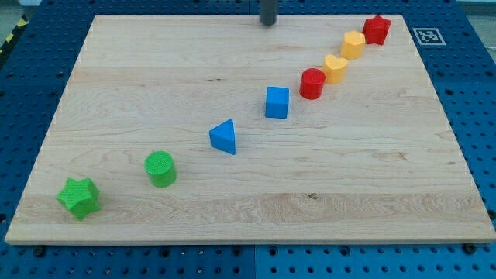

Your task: Slide red star a bit left

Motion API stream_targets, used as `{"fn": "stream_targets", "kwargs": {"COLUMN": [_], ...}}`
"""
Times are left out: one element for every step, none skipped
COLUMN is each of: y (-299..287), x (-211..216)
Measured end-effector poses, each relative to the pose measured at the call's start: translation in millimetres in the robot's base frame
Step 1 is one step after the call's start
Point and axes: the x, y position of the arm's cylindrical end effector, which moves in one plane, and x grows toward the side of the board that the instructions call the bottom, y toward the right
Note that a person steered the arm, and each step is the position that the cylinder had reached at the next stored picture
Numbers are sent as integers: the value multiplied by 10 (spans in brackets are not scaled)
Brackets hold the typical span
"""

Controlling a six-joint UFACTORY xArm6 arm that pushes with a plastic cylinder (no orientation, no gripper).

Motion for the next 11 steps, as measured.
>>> {"fn": "stream_targets", "kwargs": {"y": [246,574,939,1444,2125,2424,2430,2386,2073,1806,1724], "x": [-10,-15,-22,-24,-23,169,405,405,416,430,430]}}
